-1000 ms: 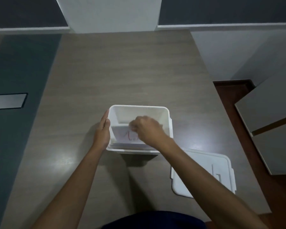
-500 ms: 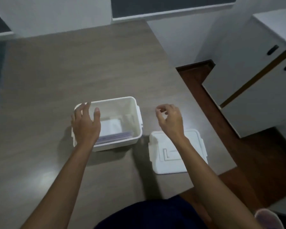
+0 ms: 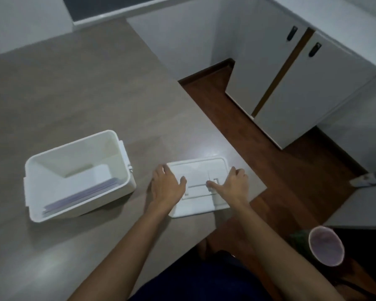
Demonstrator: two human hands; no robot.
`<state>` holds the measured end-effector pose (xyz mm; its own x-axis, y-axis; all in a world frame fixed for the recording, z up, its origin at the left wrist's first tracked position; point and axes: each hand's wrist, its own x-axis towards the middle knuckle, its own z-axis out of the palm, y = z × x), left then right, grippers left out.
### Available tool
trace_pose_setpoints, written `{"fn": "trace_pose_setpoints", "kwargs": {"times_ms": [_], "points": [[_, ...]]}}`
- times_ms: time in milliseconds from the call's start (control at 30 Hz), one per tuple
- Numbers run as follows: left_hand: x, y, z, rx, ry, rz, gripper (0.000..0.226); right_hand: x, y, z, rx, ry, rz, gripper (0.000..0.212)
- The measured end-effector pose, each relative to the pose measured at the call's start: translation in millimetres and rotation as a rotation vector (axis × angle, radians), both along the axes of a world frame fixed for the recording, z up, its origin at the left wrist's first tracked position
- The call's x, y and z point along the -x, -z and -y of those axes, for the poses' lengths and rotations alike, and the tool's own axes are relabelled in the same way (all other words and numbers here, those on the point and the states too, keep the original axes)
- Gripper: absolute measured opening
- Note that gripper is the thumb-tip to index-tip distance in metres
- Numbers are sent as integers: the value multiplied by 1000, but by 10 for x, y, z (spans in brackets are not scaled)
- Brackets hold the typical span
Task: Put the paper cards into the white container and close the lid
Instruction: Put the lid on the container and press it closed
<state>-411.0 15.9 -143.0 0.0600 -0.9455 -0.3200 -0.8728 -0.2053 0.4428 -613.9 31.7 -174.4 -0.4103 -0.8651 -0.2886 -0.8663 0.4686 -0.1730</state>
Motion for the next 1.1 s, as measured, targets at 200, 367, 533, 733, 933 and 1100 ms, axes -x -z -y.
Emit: {"fn": "trace_pose_setpoints", "kwargs": {"times_ms": [200,367,533,733,933,1100], "points": [[79,275,-78,-166,-239,-35,91,17,69,-35,64,124,53,104],[45,-275,138,17,-321,-278,83,-73,-46,75,177,344,426,106],[-449,-1037,264,417,-337,-114,76,-672,-556,397,440,352,741,84],[-1830,-1216,50,355,-667,-17,73,-1731,-939,755,481,10,812,66],[-2637,-827,-311,223,-793,-95,72,-2518,-807,781,365,-258,660,68],[-2917,-602,-275,141,-915,-440,62,-2681,-705,903,249,-217,571,85]]}}
